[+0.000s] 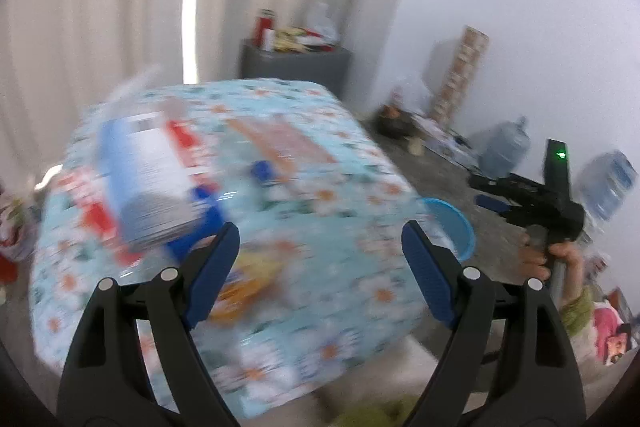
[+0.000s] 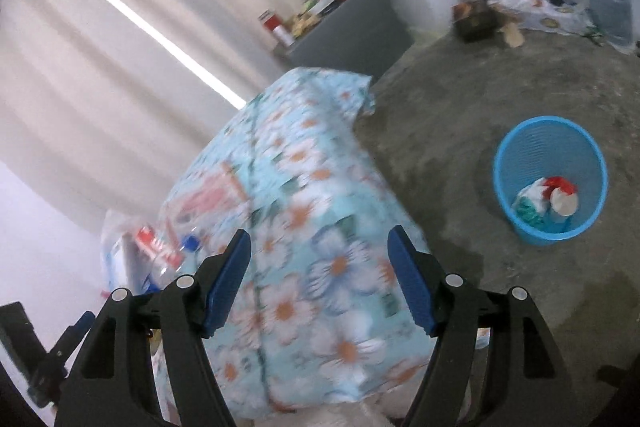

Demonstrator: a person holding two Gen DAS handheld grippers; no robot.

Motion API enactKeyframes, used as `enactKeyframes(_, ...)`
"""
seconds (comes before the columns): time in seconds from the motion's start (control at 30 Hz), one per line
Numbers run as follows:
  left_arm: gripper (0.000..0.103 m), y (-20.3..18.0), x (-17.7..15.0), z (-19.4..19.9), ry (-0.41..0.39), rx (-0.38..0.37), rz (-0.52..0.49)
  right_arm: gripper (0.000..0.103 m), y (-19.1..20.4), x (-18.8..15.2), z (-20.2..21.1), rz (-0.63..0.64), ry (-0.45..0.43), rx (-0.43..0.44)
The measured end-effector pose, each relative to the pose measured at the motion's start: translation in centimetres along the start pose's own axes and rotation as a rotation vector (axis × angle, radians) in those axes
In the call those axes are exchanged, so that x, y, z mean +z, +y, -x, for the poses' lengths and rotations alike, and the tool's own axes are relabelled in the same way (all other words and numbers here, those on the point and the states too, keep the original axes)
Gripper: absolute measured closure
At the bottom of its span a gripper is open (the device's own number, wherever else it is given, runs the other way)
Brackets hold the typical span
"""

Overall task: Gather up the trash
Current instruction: 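Move both open tools back over the table toward the remaining trash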

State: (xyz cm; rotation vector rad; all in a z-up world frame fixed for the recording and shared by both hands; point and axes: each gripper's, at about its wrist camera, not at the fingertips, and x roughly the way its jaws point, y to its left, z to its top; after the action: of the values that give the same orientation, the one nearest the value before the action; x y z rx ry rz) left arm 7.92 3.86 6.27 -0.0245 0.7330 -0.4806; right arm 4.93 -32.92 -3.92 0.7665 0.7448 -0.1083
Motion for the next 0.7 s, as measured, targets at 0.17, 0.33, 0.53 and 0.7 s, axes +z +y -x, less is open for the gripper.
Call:
enactKeyframes(0.17,0.023,3.5,-2.8,2.9,-0.047,0.062,0.052,0.034,2.7,-1.4,-1.9,0.031,0.090,0.083)
enactKeyframes(0.33,0.023,4.7,-5.4,3.2,-0.055,0.101,0.037,0.034,5.4,-3.3,-4.1,0.062,0.188,0.145)
enactKeyframes(0.53,0.024,4.1,-7.0,1.6,-0.051,0.130,-0.062,0.034,7.8,-6.0,-6.7,0.075,0.303,0.200)
enactKeyframes(0.7,0.028,3.2,-7.6,-0.4,-0.044,0.126,-0.141,0.036,8.9,-7.4,-8.8,0.046,0.378,0.237)
